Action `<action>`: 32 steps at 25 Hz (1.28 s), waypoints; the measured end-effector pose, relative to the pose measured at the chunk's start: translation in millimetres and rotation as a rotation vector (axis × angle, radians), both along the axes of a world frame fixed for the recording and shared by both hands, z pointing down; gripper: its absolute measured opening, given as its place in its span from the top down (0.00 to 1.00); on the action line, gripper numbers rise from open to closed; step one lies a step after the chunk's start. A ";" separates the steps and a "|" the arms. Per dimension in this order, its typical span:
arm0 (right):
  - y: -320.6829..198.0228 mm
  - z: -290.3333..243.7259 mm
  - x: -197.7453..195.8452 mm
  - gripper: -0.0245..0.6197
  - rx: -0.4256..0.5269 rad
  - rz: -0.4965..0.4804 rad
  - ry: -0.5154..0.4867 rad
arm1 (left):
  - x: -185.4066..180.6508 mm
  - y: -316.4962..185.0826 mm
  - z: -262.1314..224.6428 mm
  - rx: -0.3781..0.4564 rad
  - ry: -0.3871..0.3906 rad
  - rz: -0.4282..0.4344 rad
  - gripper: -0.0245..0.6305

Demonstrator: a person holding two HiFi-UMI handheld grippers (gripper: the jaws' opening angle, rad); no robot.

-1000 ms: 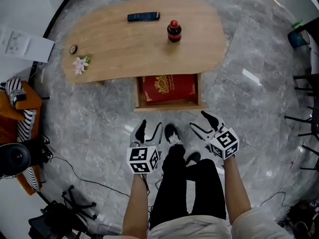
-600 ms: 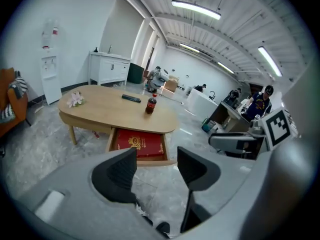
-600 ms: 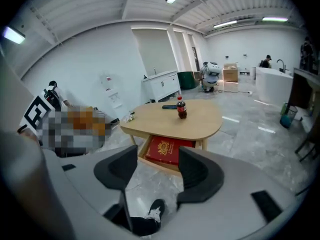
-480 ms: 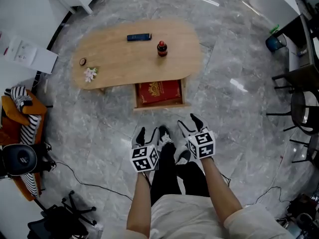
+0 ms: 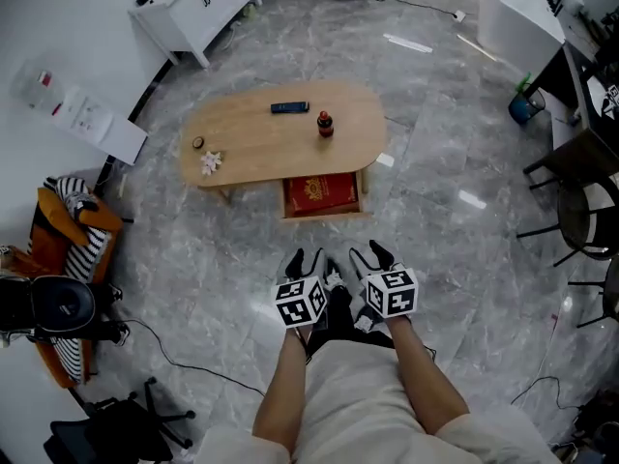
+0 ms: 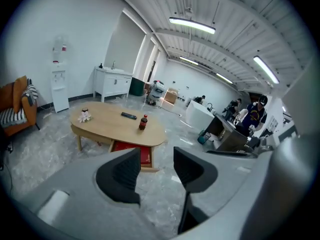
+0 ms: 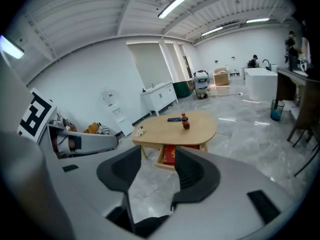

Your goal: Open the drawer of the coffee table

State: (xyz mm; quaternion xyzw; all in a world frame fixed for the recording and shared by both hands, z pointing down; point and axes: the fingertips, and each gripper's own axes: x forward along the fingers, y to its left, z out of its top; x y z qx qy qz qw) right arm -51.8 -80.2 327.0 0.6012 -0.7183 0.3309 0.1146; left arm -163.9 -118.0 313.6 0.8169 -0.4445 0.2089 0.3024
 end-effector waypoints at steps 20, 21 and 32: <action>54.3 -29.2 -35.7 0.94 0.105 -0.074 0.009 | -33.9 65.7 -19.2 0.089 -0.098 0.001 0.94; 54.3 -31.4 -35.0 0.94 0.111 -0.061 0.003 | -35.4 66.9 -20.9 0.090 -0.095 0.002 0.94; 62.6 -27.7 -32.0 0.94 0.082 -0.041 0.022 | -23.5 74.8 -38.8 0.132 -0.075 0.043 0.94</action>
